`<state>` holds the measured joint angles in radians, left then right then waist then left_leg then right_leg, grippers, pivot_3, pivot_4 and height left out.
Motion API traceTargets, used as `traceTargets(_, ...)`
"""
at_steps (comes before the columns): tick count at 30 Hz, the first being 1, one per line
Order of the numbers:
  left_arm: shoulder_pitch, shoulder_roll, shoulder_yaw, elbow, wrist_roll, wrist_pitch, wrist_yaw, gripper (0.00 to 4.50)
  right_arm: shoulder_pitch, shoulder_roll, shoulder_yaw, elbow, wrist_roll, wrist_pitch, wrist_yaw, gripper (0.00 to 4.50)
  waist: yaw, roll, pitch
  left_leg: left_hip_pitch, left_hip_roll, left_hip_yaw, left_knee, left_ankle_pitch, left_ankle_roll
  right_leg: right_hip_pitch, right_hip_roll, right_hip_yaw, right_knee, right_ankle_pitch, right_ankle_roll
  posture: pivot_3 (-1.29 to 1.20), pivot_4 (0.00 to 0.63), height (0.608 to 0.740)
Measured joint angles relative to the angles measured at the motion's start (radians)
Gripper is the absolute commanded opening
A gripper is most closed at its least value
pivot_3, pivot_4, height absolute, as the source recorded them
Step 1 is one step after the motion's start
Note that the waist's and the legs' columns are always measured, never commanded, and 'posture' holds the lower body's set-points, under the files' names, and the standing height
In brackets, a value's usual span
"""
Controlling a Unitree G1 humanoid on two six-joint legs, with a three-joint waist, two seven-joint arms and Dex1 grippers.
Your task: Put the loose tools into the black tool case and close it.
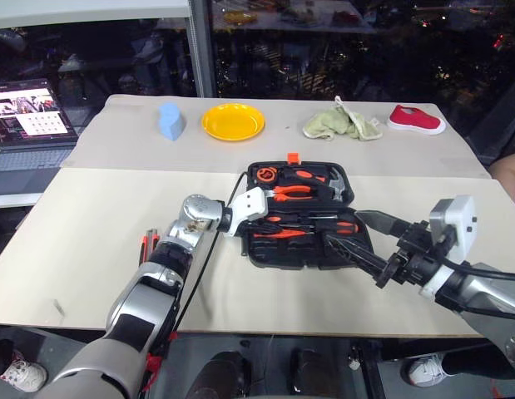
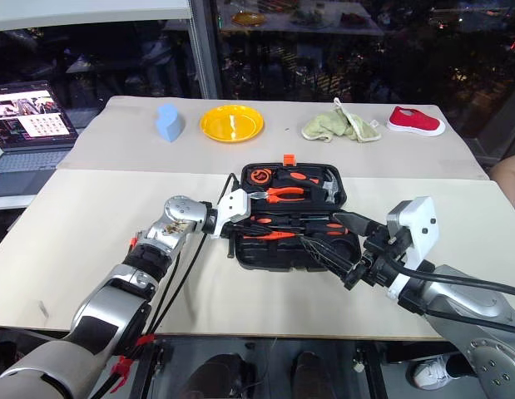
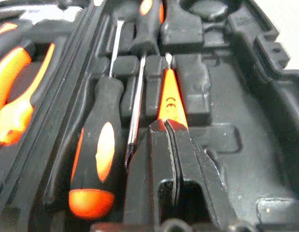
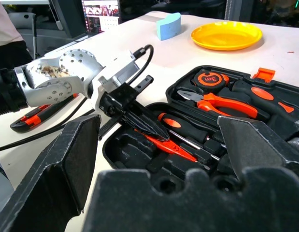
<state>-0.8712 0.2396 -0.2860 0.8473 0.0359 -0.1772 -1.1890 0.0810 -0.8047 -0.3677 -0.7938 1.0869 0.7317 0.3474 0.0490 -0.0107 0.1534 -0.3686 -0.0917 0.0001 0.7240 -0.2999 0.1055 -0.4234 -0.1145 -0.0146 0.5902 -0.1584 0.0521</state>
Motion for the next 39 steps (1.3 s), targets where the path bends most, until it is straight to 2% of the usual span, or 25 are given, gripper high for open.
traceTargets(5, 0.002, 0.009, 0.003, -0.017, -0.004, 0.012, -0.025, 0.05, -0.007, 0.000, 0.000, 0.000, 0.001, 0.000, 0.001, 4.50, -0.003, 0.000, 0.000, -0.001, 0.000, 0.000, 0.000, 0.000, 0.000, 0.000, 0.000, 0.000, -0.001, 0.000, 0.001, 0.00, 0.150, 0.740)
traceTargets(8, 0.049, 0.075, 0.025, -0.162, -0.075, 0.156, -0.118, 0.05, -0.034, -0.009, 0.013, 0.009, 0.000, 0.000, 0.018, 4.50, -0.019, -0.002, 0.002, -0.005, 0.000, 0.002, -0.004, 0.002, 0.003, -0.006, 0.002, 0.001, -0.001, 0.000, 0.000, 0.00, 0.150, 0.740)
traceTargets(9, 0.069, 0.116, 0.033, -0.233, -0.105, 0.235, -0.153, 0.29, -0.049, -0.016, 0.019, 0.021, -0.001, 0.000, 0.028, 4.50, -0.030, -0.003, 0.003, -0.009, 0.000, 0.002, -0.005, 0.003, 0.004, -0.010, 0.002, 0.001, 0.000, 0.000, -0.001, 0.00, 0.150, 0.740)
traceTargets(11, 0.098, 0.212, 0.077, -0.381, -0.175, 0.417, -0.190, 0.76, -0.088, -0.028, 0.040, 0.056, -0.006, 0.000, 0.058, 4.50, -0.044, -0.006, 0.004, -0.019, 0.000, 0.002, -0.006, 0.006, 0.000, -0.025, 0.004, 0.002, 0.004, 0.007, -0.013, 0.00, 0.150, 0.740)
traceTargets(13, 0.109, 0.314, 0.148, -0.543, -0.244, 0.588, -0.186, 1.55, -0.142, -0.034, 0.078, 0.094, -0.018, 0.001, 0.102, 4.50, -0.046, -0.007, 0.005, -0.026, 0.000, 0.002, -0.010, 0.013, -0.012, -0.034, 0.008, 0.002, 0.005, 0.009, -0.016, 0.00, 0.150, 0.740)
traceTargets(17, 0.204, 0.482, 0.328, -0.827, -0.368, 0.841, -0.121, 3.01, -0.224, -0.047, 0.160, 0.153, -0.059, 0.000, 0.213, 4.50, -0.047, -0.006, 0.006, -0.025, 0.001, 0.001, -0.014, 0.013, -0.014, -0.035, 0.009, 0.001, 0.004, 0.007, -0.018, 0.00, 0.150, 0.740)
traceTargets(21, 0.466, 0.605, 0.531, -1.024, -0.450, 1.034, -0.045, 4.49, -0.328, -0.054, 0.240, 0.217, -0.083, -0.001, 0.368, 4.50, -0.058, -0.007, 0.008, -0.025, 0.001, 0.001, -0.015, 0.012, -0.013, -0.035, 0.010, 0.000, 0.003, 0.006, -0.017, 0.00, 0.150, 0.740)
traceTargets(25, 0.675, 0.659, 0.751, -1.141, -0.511, 1.144, 0.006, 4.49, -0.430, -0.050, 0.322, 0.265, -0.115, -0.003, 0.491, 4.50, -0.047, -0.011, 0.012, -0.023, 0.001, 0.000, -0.015, 0.011, -0.014, -0.035, 0.009, -0.001, 0.003, 0.006, -0.017, 0.00, 0.150, 0.740)
traceTargets(26, 0.820, 0.671, 0.865, -1.187, -0.508, 1.165, 0.015, 4.49, -0.473, -0.043, 0.356, 0.289, -0.129, -0.004, 0.541, 4.50, -0.050, -0.010, 0.012, -0.021, 0.001, 0.001, -0.015, 0.010, -0.017, -0.034, 0.009, 0.000, 0.003, 0.006, -0.017, 0.00, 0.150, 0.740)
traceTargets(28, 1.006, 0.665, 1.003, -1.228, -0.487, 1.204, 0.029, 4.49, -0.504, -0.030, 0.376, 0.323, -0.151, -0.012, 0.598, 4.50, -0.056, -0.011, 0.013, -0.019, 0.001, 0.002, -0.016, 0.008, -0.018, -0.033, 0.009, 0.000, 0.003, 0.005, -0.019, 0.00, 0.150, 0.740)
traceTargets(31, 1.131, 0.649, 1.111, -1.284, -0.485, 1.265, 0.062, 4.49, -0.538, 0.012, 0.415, 0.361, -0.182, -0.018, 0.638, 4.50, -0.041, -0.013, 0.014, -0.018, 0.002, -0.001, -0.016, 0.007, -0.027, -0.033, 0.008, -0.002, 0.004, 0.005, -0.020, 0.00, 0.150, 0.740)
traceTargets(34, 1.127, 0.650, 1.133, -1.359, -0.520, 1.400, 0.134, 4.49, -0.545, 0.054, 0.453, 0.374, -0.215, -0.028, 0.659, 4.50, -0.015, -0.012, 0.014, -0.018, 0.001, -0.002, -0.016, 0.008, -0.029, -0.031, 0.007, -0.004, 0.004, 0.005, -0.020, 0.00, 0.150, 0.740)
traceTargets(37, 1.017, 0.682, 1.082, -1.425, -0.570, 1.625, 0.231, 4.49, -0.539, 0.077, 0.468, 0.374, -0.239, -0.030, 0.671, 4.50, -0.008, -0.014, 0.014, -0.014, 0.001, -0.002, -0.015, 0.007, -0.027, -0.028, 0.009, -0.003, 0.005, 0.005, -0.019, 0.00, 0.150, 0.740)
traceTargets(39, 0.973, 0.700, 1.053, -1.435, -0.612, 1.707, 0.268, 4.49, -0.535, 0.082, 0.466, 0.372, -0.241, -0.030, 0.670, 4.50, -0.014, -0.013, 0.014, -0.011, 0.001, -0.001, -0.016, 0.009, -0.030, -0.028, 0.010, -0.001, 0.006, 0.006, -0.019, 0.00, 0.150, 0.740)
